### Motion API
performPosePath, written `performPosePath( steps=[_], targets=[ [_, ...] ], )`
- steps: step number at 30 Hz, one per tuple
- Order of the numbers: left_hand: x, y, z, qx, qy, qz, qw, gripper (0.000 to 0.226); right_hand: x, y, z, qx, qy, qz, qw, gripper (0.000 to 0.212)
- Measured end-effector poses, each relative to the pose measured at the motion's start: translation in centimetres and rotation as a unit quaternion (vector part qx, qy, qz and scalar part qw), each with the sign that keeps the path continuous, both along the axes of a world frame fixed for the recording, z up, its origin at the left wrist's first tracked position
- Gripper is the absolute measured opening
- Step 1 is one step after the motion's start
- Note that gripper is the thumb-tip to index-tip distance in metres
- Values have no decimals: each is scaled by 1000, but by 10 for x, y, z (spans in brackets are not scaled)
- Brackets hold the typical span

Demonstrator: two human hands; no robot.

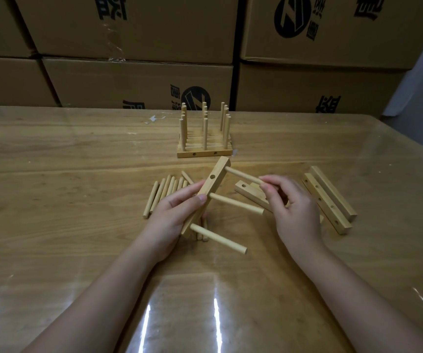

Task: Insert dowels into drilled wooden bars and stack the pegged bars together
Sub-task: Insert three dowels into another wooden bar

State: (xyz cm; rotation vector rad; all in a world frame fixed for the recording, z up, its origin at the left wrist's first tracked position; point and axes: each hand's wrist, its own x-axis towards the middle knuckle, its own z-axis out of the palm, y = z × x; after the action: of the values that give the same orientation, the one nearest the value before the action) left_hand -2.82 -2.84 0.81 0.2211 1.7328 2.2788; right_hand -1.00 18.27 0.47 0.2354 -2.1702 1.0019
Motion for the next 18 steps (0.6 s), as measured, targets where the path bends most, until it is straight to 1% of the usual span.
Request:
performPosePath(
  steps=[10, 18],
  targets=[
    [-2, -1, -2, -24, -2, -9, 1000, 39, 2, -1, 2, 13, -18, -21, 1000, 16],
    [-1, -4, -2, -35, 7, -29, 999, 37, 7, -1, 11, 90, 22, -40, 995, 15]
  ],
)
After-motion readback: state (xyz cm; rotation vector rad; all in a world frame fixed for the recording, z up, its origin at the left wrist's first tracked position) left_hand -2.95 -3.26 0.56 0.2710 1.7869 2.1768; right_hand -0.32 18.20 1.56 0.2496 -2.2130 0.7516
